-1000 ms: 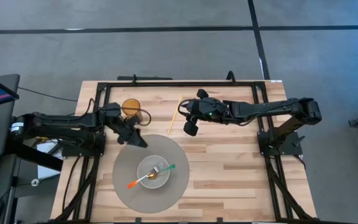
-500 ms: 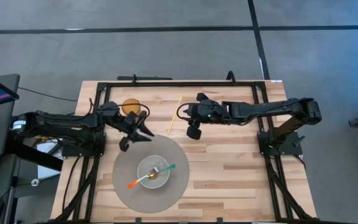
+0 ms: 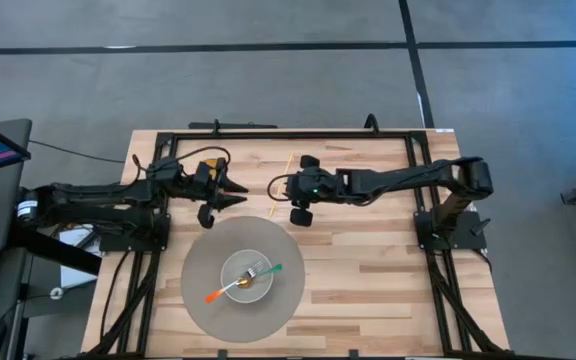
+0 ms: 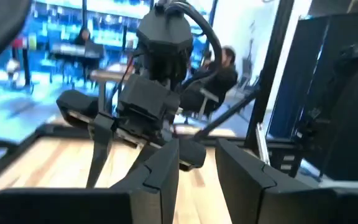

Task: Pick & Place Utensil
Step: Put the brown cup on the gray mat to the top left of the gray bowl

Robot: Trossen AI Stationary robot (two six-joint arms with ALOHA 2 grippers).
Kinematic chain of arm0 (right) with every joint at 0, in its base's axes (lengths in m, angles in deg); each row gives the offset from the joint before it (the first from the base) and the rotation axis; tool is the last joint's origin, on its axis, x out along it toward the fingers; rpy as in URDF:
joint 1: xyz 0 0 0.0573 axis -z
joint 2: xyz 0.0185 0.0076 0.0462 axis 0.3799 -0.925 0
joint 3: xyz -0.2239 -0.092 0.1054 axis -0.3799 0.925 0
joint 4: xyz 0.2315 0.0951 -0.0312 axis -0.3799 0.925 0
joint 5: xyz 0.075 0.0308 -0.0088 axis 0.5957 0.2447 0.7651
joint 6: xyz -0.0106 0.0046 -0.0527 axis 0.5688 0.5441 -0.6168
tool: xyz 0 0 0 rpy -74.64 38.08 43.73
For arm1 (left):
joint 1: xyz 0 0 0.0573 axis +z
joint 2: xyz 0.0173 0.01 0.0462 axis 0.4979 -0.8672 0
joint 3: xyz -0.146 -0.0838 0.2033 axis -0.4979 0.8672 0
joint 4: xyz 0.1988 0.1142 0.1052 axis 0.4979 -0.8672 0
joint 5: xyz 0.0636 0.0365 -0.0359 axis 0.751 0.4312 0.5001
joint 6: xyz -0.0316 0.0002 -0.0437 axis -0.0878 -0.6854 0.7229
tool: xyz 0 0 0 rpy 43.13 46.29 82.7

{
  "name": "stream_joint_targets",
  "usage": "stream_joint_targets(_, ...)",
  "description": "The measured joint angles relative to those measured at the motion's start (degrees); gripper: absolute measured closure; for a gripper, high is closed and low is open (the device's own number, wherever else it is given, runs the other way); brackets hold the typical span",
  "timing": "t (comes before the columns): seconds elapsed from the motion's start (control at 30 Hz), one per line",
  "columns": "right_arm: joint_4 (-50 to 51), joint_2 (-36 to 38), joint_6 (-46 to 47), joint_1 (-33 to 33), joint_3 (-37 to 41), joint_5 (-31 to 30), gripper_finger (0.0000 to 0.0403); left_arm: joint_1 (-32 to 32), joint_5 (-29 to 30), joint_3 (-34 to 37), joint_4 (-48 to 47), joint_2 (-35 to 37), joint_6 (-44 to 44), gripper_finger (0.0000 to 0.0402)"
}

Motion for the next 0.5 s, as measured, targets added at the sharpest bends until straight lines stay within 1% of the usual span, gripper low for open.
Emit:
stream_joint_targets(0.07, 1.79, -1.23, -1.03, 0.21, -1.04, -0.15, 0.0277, 0.85, 0.33, -2.66, -8.75, 1.57, 0.03, 0.0295)
stream_joint_targets(0.1, 2.20, -1.70, -1.05, 0.21, -1.90, -0.18, 0.0277, 1.05, 1.48, -4.38, -13.68, 2.34, 0.04, 0.0295)
stream_joint_targets(0.2, 3.75, -1.64, -1.09, 0.39, -3.69, -0.56, 0.0277, 0.72, 8.21, -10.42, -26.04, 3.45, -1.28, 0.0295)
stream_joint_targets(0.3, 4.19, -0.67, -0.25, 0.47, -4.26, -1.58, 0.0277, 0.61, 13.63, -17.34, -37.09, 3.83, -6.53, 0.0295)
stream_joint_targets(0.43, 3.94, 1.27, 3.72, 0.50, -4.78, -2.06, 0.0277, 0.63, 21.41, -25.64, -57.84, 3.30, -7.68, 0.0295)
stream_joint_targets(0.5, 3.97, 1.56, 5.13, 0.50, -4.78, -1.90, 0.0277, 0.63, 25.50, -27.66, -67.70, 3.34, -7.63, 0.0295)
